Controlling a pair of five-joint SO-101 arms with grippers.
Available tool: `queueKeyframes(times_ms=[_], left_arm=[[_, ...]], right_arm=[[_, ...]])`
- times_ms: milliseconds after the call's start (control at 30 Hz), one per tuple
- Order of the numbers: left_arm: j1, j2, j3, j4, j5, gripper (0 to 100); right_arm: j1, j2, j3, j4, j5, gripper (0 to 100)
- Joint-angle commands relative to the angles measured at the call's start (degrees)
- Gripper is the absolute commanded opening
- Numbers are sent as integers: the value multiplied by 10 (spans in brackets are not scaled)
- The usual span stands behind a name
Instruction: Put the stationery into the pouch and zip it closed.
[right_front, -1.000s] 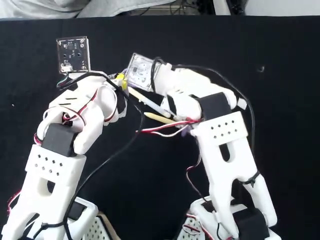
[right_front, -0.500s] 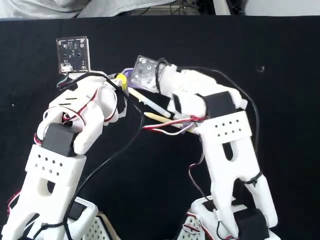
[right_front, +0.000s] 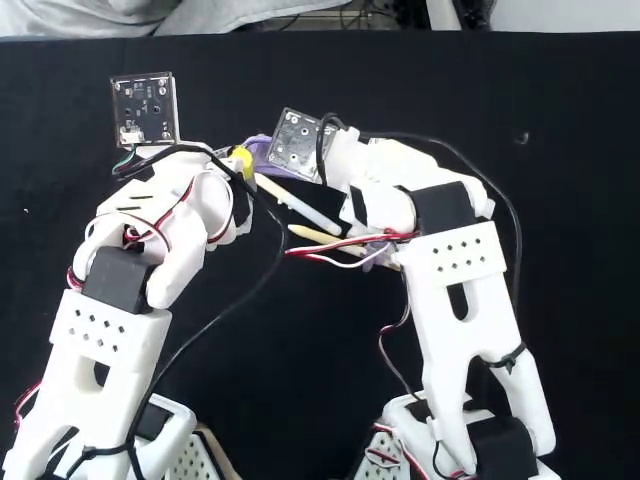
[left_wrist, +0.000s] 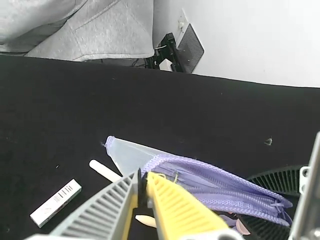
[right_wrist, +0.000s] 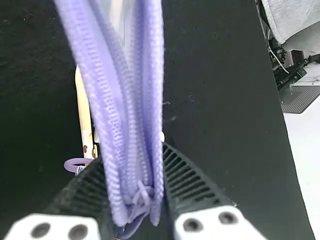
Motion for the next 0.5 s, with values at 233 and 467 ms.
queueKeyframes(times_ms=[233, 467], left_arm=[[-4, -36, -27, 18, 1, 113], [-29, -167, -67, 83, 46, 299]], right_arm=[[5, 0, -73, -6, -41, 11], [4, 2, -177, 59, -90, 11]])
